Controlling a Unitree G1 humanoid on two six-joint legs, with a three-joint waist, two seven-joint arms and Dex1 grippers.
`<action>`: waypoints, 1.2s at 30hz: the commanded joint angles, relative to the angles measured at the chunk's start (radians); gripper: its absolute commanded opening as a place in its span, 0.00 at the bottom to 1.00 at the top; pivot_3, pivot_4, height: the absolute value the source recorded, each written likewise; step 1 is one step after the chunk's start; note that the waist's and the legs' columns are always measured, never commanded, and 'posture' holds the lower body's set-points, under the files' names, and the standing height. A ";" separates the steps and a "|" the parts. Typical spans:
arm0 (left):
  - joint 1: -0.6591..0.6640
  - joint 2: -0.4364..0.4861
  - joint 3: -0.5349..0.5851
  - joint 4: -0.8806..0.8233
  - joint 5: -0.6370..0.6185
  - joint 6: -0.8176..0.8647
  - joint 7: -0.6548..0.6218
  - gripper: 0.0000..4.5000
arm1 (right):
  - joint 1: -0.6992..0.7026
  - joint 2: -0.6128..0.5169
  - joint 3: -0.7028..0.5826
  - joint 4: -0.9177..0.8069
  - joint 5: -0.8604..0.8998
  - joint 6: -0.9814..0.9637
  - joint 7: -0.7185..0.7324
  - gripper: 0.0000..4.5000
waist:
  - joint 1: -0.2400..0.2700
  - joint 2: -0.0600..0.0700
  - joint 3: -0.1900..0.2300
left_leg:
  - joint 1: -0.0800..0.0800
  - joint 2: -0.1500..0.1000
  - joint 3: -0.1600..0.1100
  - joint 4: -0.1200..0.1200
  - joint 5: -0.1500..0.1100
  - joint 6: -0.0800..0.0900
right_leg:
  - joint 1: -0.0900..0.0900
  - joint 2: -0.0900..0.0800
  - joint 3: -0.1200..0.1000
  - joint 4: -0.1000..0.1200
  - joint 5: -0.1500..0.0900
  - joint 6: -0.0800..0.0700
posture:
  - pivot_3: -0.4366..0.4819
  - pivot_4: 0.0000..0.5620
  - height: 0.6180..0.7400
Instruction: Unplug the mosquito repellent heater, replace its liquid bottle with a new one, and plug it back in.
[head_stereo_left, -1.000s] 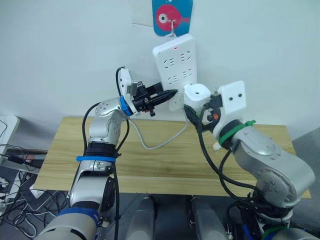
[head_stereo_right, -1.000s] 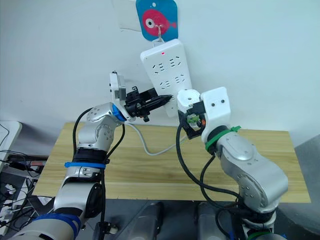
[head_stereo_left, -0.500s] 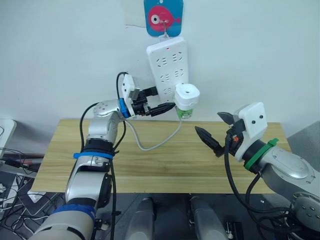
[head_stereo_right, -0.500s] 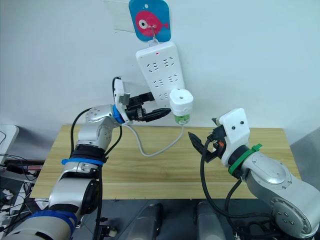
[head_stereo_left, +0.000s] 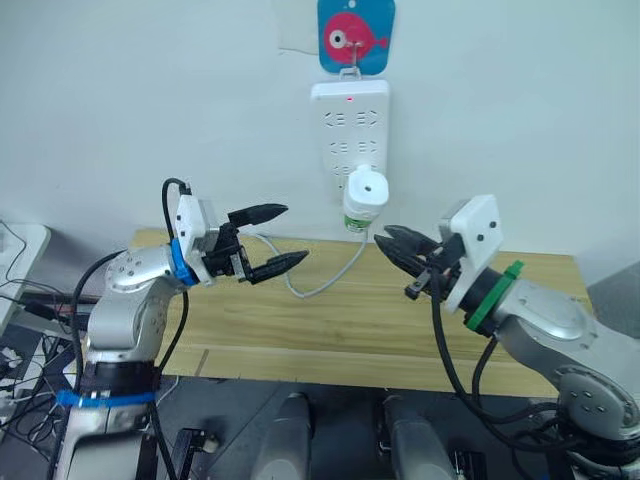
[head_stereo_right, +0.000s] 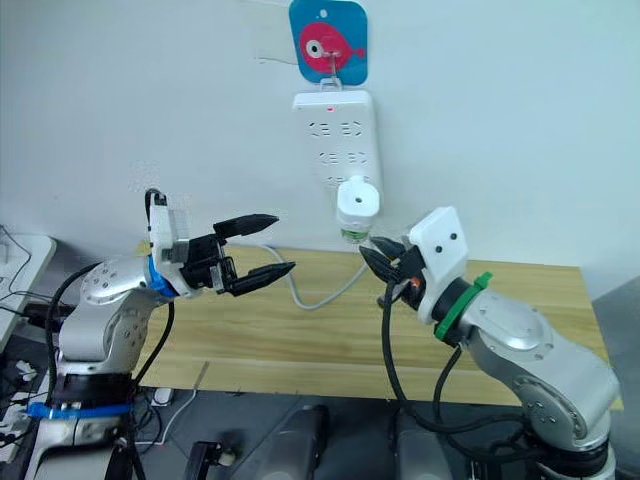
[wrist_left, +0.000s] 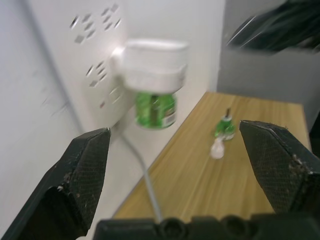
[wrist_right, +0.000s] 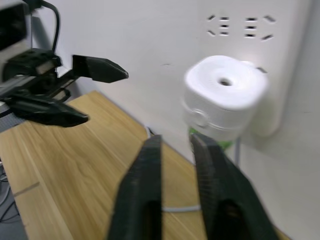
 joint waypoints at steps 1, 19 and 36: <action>0.027 -0.008 0.019 -0.135 -0.044 0.015 0.059 1.00 | -0.024 0.022 0.045 0.007 -0.048 -0.056 -0.006 0.01 | 0.008 0.000 0.000 | 0.000 0.000 0.000 0.000 0.000 0.000 | 0.000 0.000 0.000 0.000 0.000 0.000 | 0.79 0.46 1.00; 0.070 -0.017 -0.027 -0.207 -0.074 0.038 0.111 1.00 | -0.071 0.095 0.157 0.113 -0.286 -0.111 -0.052 0.01 | 0.027 0.000 0.000 | 0.002 0.001 0.002 -0.001 0.000 0.000 | 0.000 0.001 0.001 0.000 0.000 0.000 | 0.80 0.44 1.00; 0.043 -0.022 -0.036 -0.166 -0.053 0.014 0.115 1.00 | -0.116 0.152 0.142 0.183 -0.383 -0.138 -0.050 0.01 | 0.027 0.000 0.000 | 0.002 0.001 0.002 -0.001 0.000 -0.001 | 0.000 0.002 0.001 0.000 0.000 -0.001 | 0.80 0.45 1.00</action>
